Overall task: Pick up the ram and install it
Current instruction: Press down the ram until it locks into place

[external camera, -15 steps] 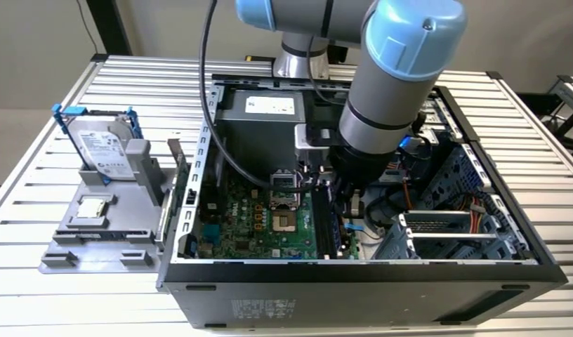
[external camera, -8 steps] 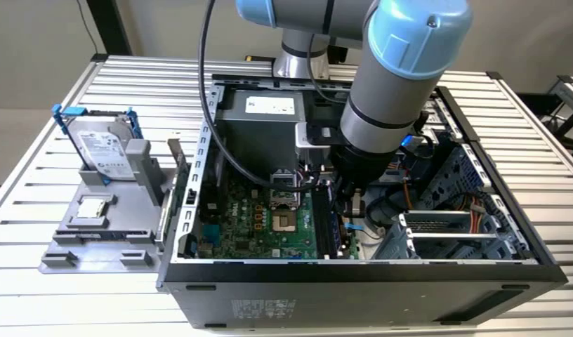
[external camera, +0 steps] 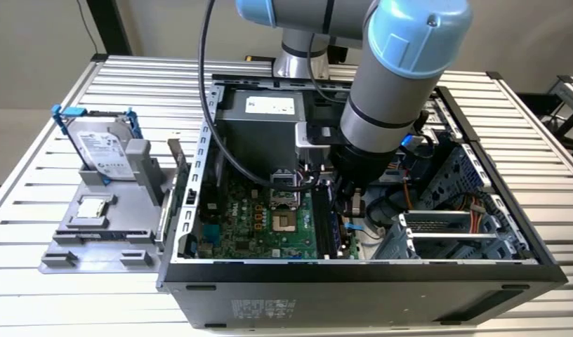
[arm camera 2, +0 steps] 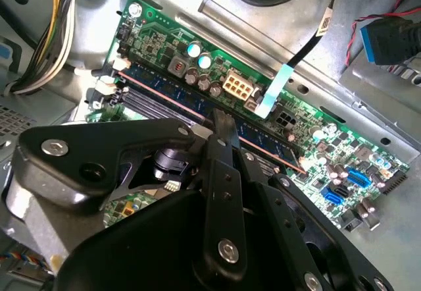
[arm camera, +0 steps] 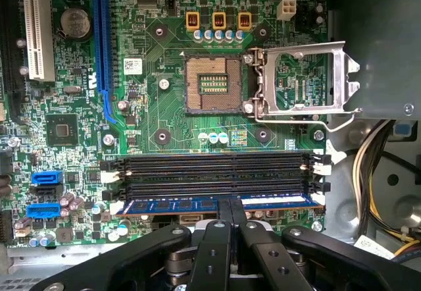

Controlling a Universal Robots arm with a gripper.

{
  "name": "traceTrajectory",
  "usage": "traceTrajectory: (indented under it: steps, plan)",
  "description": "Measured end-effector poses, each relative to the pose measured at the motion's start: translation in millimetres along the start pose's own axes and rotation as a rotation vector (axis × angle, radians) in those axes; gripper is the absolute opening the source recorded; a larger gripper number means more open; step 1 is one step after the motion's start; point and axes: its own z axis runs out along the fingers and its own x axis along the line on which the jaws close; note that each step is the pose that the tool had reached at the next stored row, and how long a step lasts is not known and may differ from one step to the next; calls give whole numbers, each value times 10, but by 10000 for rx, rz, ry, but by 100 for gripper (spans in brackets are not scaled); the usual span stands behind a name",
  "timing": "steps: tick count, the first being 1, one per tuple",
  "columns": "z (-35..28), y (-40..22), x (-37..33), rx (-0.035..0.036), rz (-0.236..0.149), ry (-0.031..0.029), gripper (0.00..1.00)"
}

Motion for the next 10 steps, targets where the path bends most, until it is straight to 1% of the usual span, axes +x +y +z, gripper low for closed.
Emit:
traceTrajectory:
  steps: [10]
  plan:
    - [0,0,0,0,0,0,0]
